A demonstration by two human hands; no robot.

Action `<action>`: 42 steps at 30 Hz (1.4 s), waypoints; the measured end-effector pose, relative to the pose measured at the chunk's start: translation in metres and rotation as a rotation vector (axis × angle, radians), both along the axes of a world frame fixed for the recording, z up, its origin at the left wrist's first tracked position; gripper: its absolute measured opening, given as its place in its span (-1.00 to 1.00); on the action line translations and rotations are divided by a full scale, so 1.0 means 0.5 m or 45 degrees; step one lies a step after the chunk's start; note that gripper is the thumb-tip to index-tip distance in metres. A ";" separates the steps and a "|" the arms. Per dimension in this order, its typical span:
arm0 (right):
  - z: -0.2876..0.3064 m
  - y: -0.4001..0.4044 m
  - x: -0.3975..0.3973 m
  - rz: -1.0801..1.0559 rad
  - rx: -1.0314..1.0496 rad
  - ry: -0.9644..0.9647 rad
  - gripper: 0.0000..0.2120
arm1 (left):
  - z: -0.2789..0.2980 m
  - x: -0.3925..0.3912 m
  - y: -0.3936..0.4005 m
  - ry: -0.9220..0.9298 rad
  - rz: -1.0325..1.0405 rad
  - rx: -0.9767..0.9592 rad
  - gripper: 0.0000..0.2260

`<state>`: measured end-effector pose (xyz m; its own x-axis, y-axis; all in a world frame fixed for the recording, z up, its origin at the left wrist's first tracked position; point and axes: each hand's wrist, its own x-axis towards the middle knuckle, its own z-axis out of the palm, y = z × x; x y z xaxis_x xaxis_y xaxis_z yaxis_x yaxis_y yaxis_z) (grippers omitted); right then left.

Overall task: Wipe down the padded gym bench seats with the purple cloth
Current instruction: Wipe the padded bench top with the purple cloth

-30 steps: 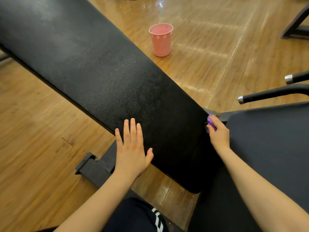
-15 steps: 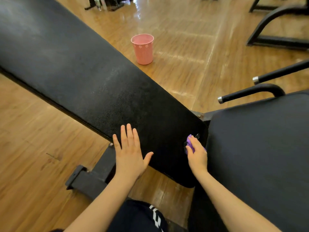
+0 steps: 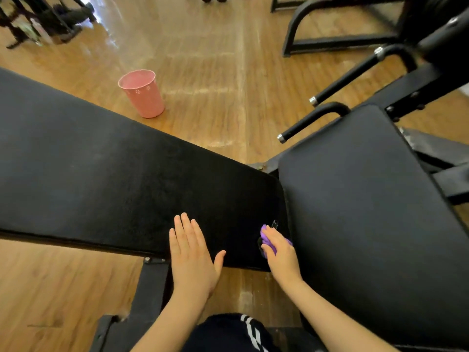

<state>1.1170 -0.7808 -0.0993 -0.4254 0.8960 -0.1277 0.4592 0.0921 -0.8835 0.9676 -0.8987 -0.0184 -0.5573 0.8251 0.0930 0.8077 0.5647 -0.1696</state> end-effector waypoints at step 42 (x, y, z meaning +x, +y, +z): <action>-0.015 0.108 0.007 0.058 -0.050 0.070 -0.61 | -0.011 -0.017 0.087 0.008 -0.437 -0.246 -0.31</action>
<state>1.1204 -0.7270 -0.1071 -0.4730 0.8702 -0.1376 0.4061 0.0768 -0.9106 0.9592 -0.8551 -0.0242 -0.2456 0.9661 -0.0797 0.9426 0.2188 -0.2522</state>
